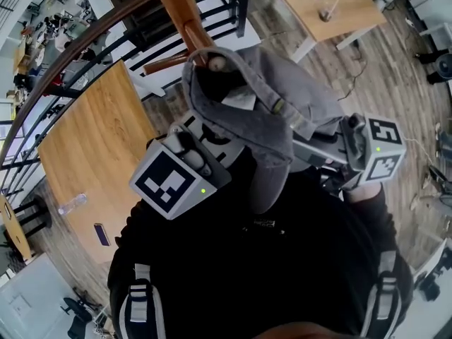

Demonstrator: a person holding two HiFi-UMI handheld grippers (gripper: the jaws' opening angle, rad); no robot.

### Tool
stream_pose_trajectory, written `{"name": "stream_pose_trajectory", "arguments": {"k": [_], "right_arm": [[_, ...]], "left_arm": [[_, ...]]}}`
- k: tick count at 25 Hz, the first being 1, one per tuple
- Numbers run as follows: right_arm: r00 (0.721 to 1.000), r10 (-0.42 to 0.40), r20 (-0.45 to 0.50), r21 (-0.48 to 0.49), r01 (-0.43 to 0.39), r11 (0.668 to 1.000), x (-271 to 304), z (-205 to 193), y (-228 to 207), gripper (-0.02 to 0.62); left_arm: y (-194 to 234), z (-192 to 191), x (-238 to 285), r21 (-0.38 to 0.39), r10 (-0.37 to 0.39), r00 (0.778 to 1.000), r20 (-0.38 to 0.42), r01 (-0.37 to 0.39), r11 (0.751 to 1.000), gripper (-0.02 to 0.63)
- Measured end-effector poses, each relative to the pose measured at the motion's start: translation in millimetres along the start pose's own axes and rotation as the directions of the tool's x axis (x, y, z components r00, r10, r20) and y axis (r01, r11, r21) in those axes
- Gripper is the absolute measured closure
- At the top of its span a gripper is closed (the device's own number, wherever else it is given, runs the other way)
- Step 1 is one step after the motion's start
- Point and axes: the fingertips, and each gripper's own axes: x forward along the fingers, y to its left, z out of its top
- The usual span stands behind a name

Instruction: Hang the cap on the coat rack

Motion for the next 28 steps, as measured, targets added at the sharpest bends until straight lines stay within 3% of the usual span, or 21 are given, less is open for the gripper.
{"name": "stream_pose_trajectory", "arguments": {"k": [8,15,23,28], "right_arm": [[0.999,-0.031,-0.014,0.038,0.031,0.999,13,12,8,0.563],[0.995,-0.088,-0.039,-0.017,0.088,0.996,19,12,-23,0.563],[0.976,-0.210,-0.053,-0.116,0.203,0.972,22,2,-77,0.563],[0.963,-0.259,-0.070,-0.186,0.242,0.952,29,1,-92,0.563]], "left_arm": [[6,13,-6,-0.018,0.011,1.000,0.015,-0.011,1.000,0.598],[28,0,-2,-0.029,0.050,0.999,-0.004,-0.050,0.998,0.598],[65,-42,6,-0.042,0.169,0.985,-0.047,-0.171,0.984,0.598],[80,-48,1,-0.062,0.235,0.972,-0.029,-0.236,0.970,0.598]]}}
